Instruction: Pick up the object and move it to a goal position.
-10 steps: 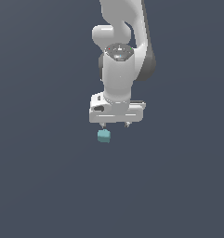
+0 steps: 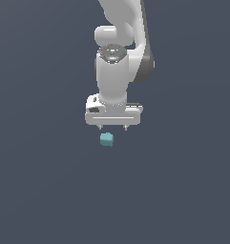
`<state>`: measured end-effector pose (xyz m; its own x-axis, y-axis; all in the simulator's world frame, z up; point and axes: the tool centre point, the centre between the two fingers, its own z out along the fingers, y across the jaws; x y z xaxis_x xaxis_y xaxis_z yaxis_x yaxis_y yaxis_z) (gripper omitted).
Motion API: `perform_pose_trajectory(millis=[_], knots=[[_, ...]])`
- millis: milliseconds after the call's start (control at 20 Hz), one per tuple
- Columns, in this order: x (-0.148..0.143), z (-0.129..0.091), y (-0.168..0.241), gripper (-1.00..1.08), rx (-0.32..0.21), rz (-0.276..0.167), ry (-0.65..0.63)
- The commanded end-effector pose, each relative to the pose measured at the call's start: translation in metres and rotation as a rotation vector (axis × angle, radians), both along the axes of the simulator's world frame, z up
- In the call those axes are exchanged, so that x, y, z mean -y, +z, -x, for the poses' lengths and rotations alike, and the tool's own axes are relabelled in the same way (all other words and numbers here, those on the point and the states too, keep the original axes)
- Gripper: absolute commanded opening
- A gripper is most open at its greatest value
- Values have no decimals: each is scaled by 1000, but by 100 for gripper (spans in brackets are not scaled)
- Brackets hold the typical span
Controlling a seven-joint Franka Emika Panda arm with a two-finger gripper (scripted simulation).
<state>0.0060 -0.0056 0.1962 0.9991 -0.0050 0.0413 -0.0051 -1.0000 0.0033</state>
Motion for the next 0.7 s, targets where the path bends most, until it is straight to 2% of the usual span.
perform_pose_trajectory(millis=[0, 350, 650], knots=[[3, 1, 0, 100, -4, -2, -10], [3, 2, -5, 100, -5, -2, -12], [11, 12, -32, 100, -14, -4, -39]])
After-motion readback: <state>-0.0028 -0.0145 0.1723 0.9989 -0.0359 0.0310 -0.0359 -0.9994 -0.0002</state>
